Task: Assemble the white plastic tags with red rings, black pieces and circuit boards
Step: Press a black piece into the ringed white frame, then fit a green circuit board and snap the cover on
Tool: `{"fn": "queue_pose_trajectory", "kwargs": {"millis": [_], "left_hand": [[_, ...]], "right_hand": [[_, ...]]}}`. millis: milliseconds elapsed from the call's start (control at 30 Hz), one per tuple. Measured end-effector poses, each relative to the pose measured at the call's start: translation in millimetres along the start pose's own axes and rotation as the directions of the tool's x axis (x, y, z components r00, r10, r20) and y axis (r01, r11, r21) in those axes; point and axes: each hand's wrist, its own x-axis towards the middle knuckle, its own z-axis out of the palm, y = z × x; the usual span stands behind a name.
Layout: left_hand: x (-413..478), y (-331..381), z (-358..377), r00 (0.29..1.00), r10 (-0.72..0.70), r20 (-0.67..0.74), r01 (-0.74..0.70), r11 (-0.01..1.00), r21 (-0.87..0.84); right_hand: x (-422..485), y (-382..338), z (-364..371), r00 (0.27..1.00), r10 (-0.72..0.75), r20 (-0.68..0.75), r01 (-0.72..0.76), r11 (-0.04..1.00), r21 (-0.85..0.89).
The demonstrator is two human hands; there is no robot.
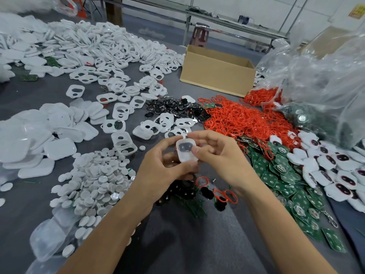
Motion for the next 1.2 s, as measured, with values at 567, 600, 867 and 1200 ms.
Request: {"fn": "queue_pose_trajectory", "kwargs": {"millis": [567, 600, 867, 1200], "left_hand": [[-0.5, 0.6, -7.6, 0.947, -0.097, 0.308, 0.228, 0.876, -0.425], [-1.0, 0.5, -7.5, 0.944, -0.073, 0.323, 0.216, 0.875, -0.434], [-1.9, 3.9, -6.5, 0.955, 0.021, 0.297, 0.143, 0.843, -0.519], [0.3, 3.2, -7.2, 0.968, -0.017, 0.251, 0.130, 0.888, -0.441]], "right_hand": [[-11.9, -27.7, -10.7, 0.998, 0.012, 0.063, -0.019, 0.993, 0.120], [-12.6, -29.2, -11.0, 0.998, 0.012, 0.067, -0.020, 0.992, 0.128], [-11.7, -37.7, -20.7, 0.997, -0.040, 0.072, 0.029, 0.989, 0.144], [-10.6, 6.5, -123.5, 0.890, 0.407, -0.206, -0.371, 0.381, -0.847]]}}
